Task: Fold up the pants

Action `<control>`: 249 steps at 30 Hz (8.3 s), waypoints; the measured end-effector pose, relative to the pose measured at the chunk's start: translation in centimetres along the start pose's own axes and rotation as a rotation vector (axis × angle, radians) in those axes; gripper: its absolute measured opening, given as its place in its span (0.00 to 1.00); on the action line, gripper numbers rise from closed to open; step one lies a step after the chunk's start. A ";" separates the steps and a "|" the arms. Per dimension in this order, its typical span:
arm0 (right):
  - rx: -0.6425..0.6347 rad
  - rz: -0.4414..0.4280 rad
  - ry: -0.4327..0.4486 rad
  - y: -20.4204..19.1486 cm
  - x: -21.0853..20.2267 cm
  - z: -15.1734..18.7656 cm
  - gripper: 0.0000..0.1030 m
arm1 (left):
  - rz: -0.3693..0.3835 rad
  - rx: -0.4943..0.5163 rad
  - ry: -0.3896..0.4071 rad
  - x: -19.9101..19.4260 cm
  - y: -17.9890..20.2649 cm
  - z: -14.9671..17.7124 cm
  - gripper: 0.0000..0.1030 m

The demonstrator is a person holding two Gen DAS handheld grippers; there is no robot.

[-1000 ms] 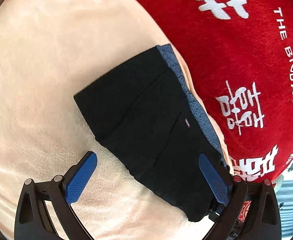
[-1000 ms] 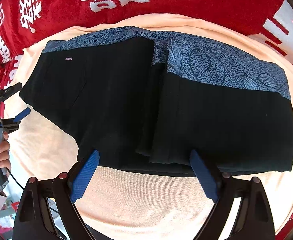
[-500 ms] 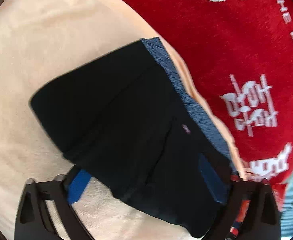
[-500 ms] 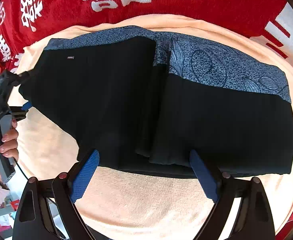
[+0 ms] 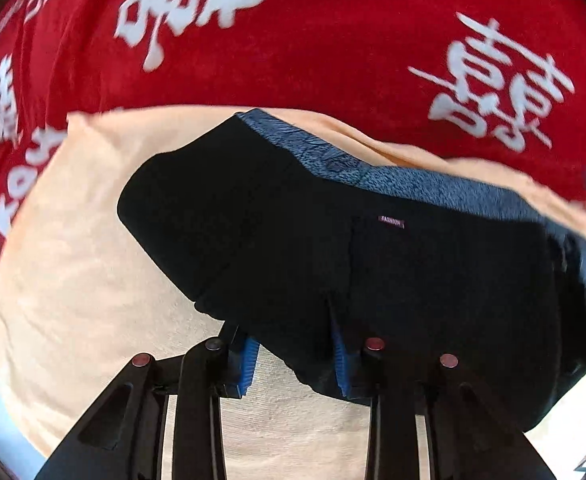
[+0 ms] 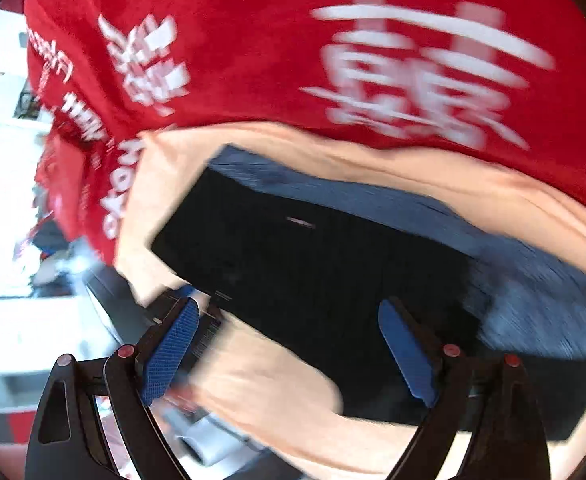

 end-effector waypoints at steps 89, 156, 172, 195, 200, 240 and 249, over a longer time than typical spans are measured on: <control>0.530 0.210 0.216 22.6 -4.6 25.3 0.83 | 0.121 0.289 -0.312 -3.6 23.1 4.5 1.00; 0.455 -0.350 0.167 31.6 -4.9 15.4 0.40 | 0.531 0.065 -0.313 3.6 24.7 -1.2 0.57; 0.450 -0.484 0.137 22.0 -7.2 21.0 0.39 | 0.497 0.052 -0.296 -5.2 20.2 2.7 0.57; 0.547 -0.063 0.135 19.4 -1.6 25.8 0.72 | 0.165 0.190 -0.290 -4.1 13.1 10.1 0.98; 0.577 0.070 0.177 18.8 -3.9 27.4 0.81 | 0.140 0.237 -0.310 -6.0 12.8 11.7 1.00; 0.468 0.420 0.127 2.0 -11.9 31.8 1.00 | 0.094 0.258 -0.244 -23.0 11.1 13.9 1.00; 0.483 0.455 0.156 1.5 -13.4 31.6 1.00 | 0.104 0.277 -0.229 -23.5 11.9 13.6 1.00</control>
Point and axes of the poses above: each gripper's, at about its wrist camera, not at the fingertips, and x roughly the way its jaws point, y to its right, z to its underside, the point moved 10 cm from there along x, roughly the way its jaws point, and after that the axes turned 10 degrees about z, right-handed, at the moved point
